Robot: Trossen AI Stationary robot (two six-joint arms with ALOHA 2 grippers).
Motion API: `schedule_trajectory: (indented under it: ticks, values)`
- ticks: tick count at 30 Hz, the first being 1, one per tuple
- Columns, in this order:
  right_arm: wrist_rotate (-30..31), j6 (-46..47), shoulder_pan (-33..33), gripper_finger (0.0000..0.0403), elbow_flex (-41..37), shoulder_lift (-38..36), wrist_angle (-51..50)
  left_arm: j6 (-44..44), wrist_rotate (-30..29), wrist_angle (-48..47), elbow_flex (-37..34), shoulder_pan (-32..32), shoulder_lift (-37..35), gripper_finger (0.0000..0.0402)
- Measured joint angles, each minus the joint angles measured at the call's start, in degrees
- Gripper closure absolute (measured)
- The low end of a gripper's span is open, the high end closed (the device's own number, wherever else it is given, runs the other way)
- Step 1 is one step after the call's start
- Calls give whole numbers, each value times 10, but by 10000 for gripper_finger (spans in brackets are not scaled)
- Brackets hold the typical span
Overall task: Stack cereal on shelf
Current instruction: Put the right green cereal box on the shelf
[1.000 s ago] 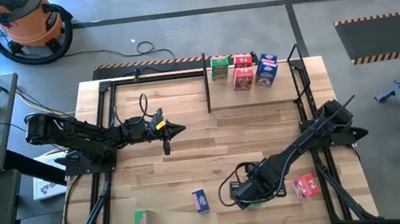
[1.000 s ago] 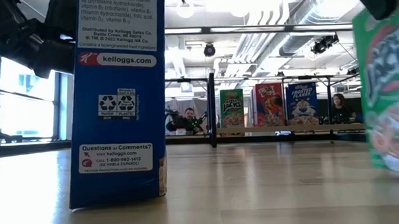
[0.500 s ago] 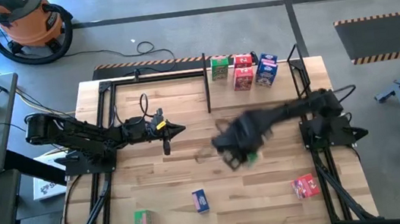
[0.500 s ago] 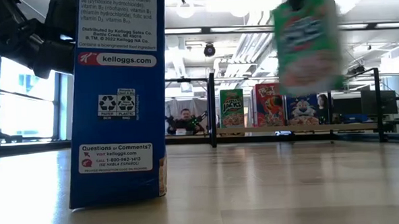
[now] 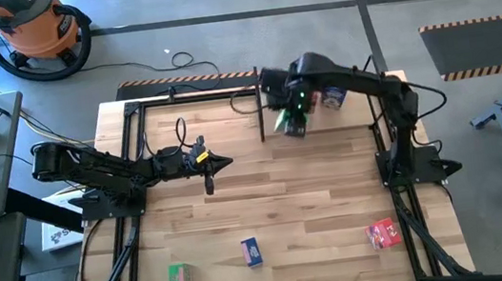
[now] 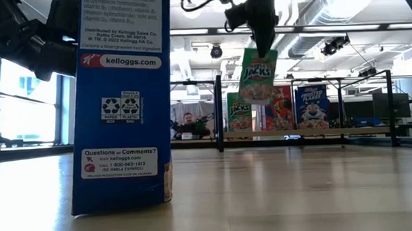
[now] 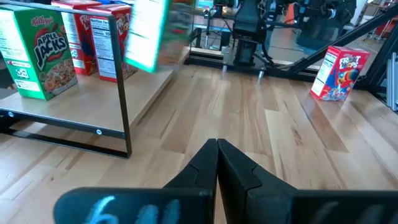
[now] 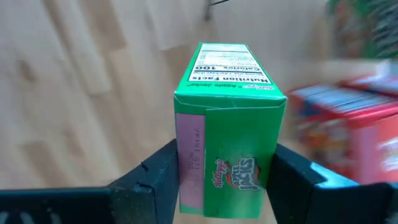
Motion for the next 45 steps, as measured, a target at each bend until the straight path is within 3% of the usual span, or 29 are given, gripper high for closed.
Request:
schedule_trajectory:
  ticks: [6,14,23,36,45]
  values:
    - [12,-127,-55,226,0,2,46,0,0,0,0,6,0,401]
    - [29,-208,-68,226,1,50,73,0,0,0,0,9,0,401]
    - [75,-217,-59,223,1,90,78,0,0,-7,0,9,0,401]
    - [134,-212,-57,169,1,93,116,0,0,-13,0,9,0,401]
    - [150,-202,-46,167,91,93,70,0,0,-13,0,9,0,401]
